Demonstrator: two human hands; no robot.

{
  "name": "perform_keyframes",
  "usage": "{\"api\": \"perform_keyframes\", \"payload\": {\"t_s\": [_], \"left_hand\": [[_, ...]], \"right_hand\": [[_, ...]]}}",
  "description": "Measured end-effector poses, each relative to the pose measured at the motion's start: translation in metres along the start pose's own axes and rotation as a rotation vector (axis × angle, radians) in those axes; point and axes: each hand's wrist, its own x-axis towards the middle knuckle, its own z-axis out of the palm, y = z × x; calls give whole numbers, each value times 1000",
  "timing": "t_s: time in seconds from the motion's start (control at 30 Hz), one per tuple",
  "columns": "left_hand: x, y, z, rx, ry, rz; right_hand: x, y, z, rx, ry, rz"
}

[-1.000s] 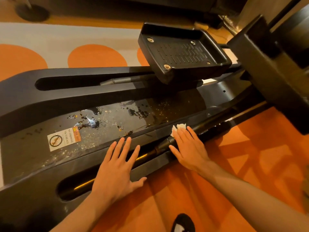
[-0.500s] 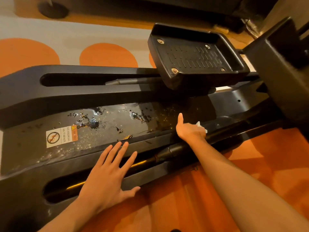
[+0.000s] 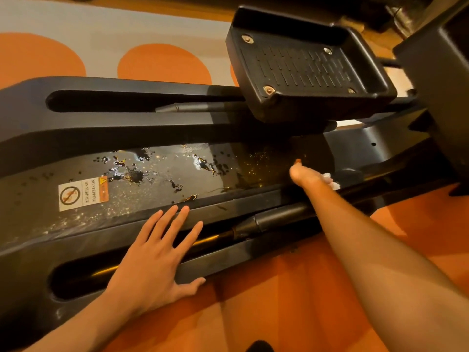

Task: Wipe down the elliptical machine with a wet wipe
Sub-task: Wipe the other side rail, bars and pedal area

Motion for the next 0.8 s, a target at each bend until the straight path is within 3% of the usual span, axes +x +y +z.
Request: {"api": "perform_keyframes", "payload": {"t_s": [0.13,0.23,0.4,0.47,0.57,0.67,0.73,0.8], "left_hand": [[2,2,-2,-5,-1,3],[3,1,-2,-4,-14,-5],[1,3,-6,-30,-39,-20],[1,3,-6,-42,-44,-42],[1,4,-7,-52,-14,-54],[1,4,-7,-53,-23,-48],[1,4,-8,-41,-26,-49],[1,3,-9,-37,-25,-52]], "right_hand": [[-21,-5,16,-250,40,-141],[-47,-6,22,-299,64,-250],[-139,5,101,40,174,-564],[-186,17,140,156,218,-792],[-230,31,163,106,100,-996],[-207,37,145,-153,277,-989],[-170,33,116,-219,379,-795],[-131,27,86,-118,380,-590]]}}
